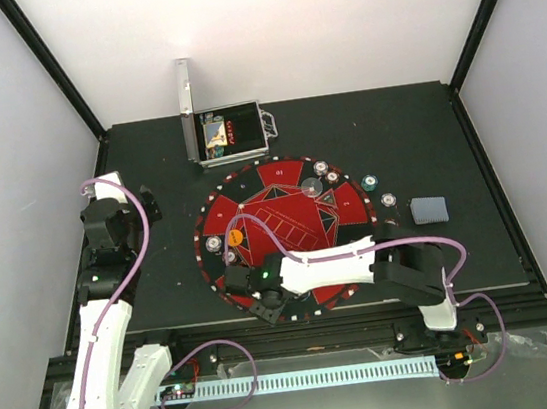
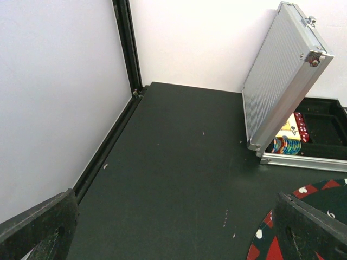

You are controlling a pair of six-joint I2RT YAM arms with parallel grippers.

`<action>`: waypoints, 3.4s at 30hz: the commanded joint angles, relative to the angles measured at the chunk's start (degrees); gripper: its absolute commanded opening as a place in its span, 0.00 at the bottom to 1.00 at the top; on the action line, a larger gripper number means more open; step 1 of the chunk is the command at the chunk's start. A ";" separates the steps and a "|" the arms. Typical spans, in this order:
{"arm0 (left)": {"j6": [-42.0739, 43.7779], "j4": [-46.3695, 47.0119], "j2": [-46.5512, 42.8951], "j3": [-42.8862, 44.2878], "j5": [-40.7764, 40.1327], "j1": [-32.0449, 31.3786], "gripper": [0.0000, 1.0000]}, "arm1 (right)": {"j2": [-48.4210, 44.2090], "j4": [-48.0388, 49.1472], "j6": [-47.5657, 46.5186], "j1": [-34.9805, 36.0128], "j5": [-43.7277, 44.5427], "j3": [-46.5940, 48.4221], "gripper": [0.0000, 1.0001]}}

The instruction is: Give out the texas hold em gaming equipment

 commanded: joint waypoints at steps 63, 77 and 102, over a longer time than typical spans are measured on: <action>-0.12 0.52 -0.43 0.94 -0.29 -0.54 0.99 | 3.82 3.25 -11.25 -64.03 1.60 5.43 0.58; -0.14 0.42 -0.68 0.93 -0.49 -0.49 0.99 | 5.14 3.17 -11.05 -64.03 1.94 6.09 0.52; -0.12 0.41 -0.86 0.95 -0.58 -0.54 0.99 | 1.63 1.05 -11.08 -64.04 1.68 7.29 0.42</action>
